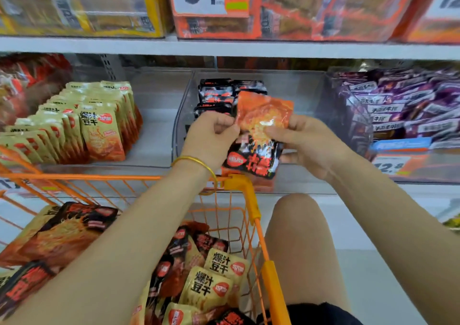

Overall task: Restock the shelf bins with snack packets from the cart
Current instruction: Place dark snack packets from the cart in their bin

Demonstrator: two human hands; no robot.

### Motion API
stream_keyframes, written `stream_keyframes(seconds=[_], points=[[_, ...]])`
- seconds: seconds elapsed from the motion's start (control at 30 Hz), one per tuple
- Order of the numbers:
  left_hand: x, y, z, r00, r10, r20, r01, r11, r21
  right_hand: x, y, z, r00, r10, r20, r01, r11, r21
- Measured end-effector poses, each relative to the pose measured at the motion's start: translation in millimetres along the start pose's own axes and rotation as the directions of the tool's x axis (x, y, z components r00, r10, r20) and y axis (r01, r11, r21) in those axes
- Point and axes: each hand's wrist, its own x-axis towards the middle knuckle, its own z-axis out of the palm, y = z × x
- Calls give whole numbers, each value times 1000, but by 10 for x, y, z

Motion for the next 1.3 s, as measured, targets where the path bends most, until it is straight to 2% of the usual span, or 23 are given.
stream_keyframes(seconds=[0.07,0.13,0.37,0.47,0.53,0.6,0.67,0.7,0.8,0.93,0.97,1.0,1.07,1.1,1.13,1.2,1.3], points=[[1,-9,37,991,110,-69,-102,989,107,98,-6,-131,989,-7,-147,5,1000,-17],[-25,-47,21,982,170,-83,-153,973,175,172,5,-232,977,-26,-210,10,997,-78],[-103,-169,-29,979,203,-29,-192,954,229,367,66,-282,980,-49,-195,32,995,-90],[-112,-171,-30,980,197,-2,-190,951,246,447,178,-220,989,19,-145,-52,972,-228],[-138,-175,-35,982,191,-8,-183,954,235,495,281,-151,991,31,-132,-85,902,-423],[-171,-171,-50,983,181,-33,-172,967,189,532,312,-96,991,11,-131,-98,727,-680],[-199,-162,-78,984,171,-54,-162,977,137,537,275,-47,992,-18,-121,-93,536,-839],[-216,-157,-98,984,171,-58,-163,979,123,542,268,-33,993,-15,-120,-96,498,-862],[-265,-147,-171,985,165,-54,-159,981,108,569,294,-18,990,19,-142,-133,486,-864],[-316,-160,-241,985,166,-49,-159,980,124,590,320,-60,992,54,-118,-130,362,-923],[-324,-171,-248,985,164,-51,-156,979,130,577,316,-70,993,63,-99,-116,376,-919],[-332,-181,-253,985,162,-53,-154,978,139,553,304,-75,995,64,-77,-98,451,-887],[-340,-183,-254,984,170,-50,-160,973,168,465,248,-94,999,19,-43,-43,738,-674],[-336,-164,-251,981,188,-47,-177,967,182,418,194,-109,999,-42,-34,18,849,-528],[-314,-138,-240,975,219,-40,-206,957,203,376,125,-136,992,-121,-33,96,902,-420],[-215,-74,-200,955,297,-7,-284,917,280,334,-31,-181,961,-274,-30,237,880,-412],[11,49,-68,941,332,63,-330,863,383,304,-204,-164,895,-434,103,425,758,-495]])
